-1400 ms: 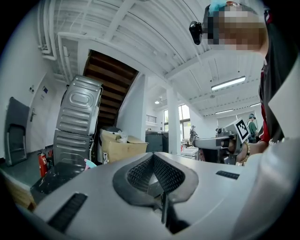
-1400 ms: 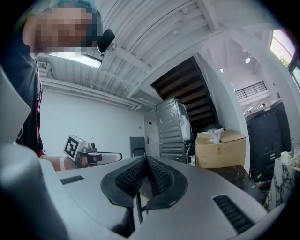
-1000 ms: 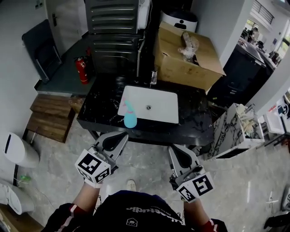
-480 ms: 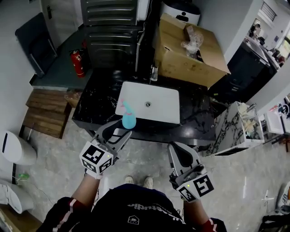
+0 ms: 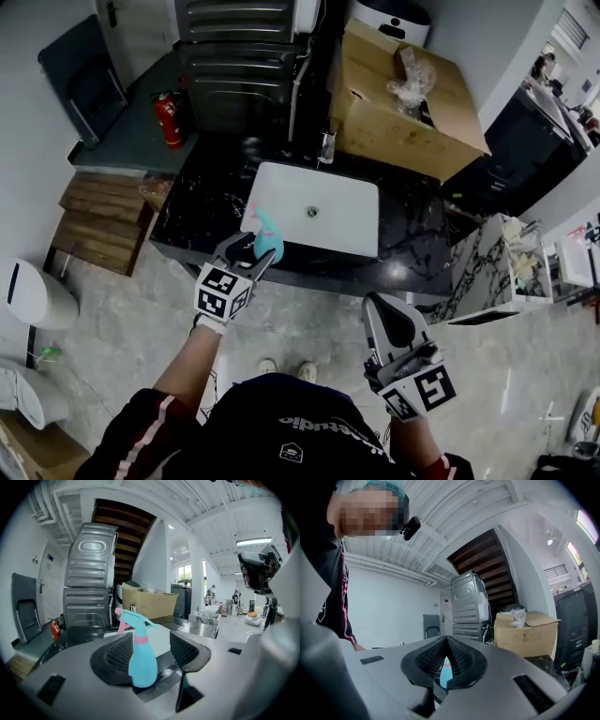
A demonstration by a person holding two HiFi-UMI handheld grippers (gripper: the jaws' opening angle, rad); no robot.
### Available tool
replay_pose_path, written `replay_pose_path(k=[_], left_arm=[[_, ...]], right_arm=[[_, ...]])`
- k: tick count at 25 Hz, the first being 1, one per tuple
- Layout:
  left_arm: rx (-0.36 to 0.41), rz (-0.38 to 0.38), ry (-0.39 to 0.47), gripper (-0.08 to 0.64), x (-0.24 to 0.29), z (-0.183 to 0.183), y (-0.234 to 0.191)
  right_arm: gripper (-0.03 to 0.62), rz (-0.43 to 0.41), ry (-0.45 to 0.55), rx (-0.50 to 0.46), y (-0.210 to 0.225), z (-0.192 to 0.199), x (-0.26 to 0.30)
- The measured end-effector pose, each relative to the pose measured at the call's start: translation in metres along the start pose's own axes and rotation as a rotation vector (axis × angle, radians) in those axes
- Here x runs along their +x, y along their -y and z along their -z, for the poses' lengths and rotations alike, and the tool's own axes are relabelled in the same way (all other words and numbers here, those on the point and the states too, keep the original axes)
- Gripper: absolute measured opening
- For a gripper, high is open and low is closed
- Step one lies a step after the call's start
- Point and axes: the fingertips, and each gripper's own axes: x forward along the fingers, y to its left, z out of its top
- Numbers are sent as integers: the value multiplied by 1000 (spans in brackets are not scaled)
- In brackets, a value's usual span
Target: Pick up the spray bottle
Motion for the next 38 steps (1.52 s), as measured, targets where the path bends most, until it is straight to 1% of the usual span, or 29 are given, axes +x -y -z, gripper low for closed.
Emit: replay_pose_path(k=[3,7,11,16,23,27,31,38], left_arm=[[-17,-4,-7,252,14,9,-3],[-20,-23,-18,273,31,14,-9],[-19,-43,-23,273,41,17,-15],[-17,-38,-30,273,51,16,-19],[-26,-42,-31,272,58,16,-18],[-22,-45,-19,256,59,11,-18],[-28,-49,-8,210,59,6,-19],[-28,-57,-5,165,56,3,-24]], right_arm=[[37,5,-11,3,4,3,-1],[37,14,-26,7,9,7,-2],[37,25,-26,5,11,6,-6],[37,43,-32,6,17,9,-10],[37,46,-37,6,19,11,-9],[37,42,-41,6,17,13,-8],[37,36,-37,5,16,11,-7],[37,33,-33,11,16,10,-6]])
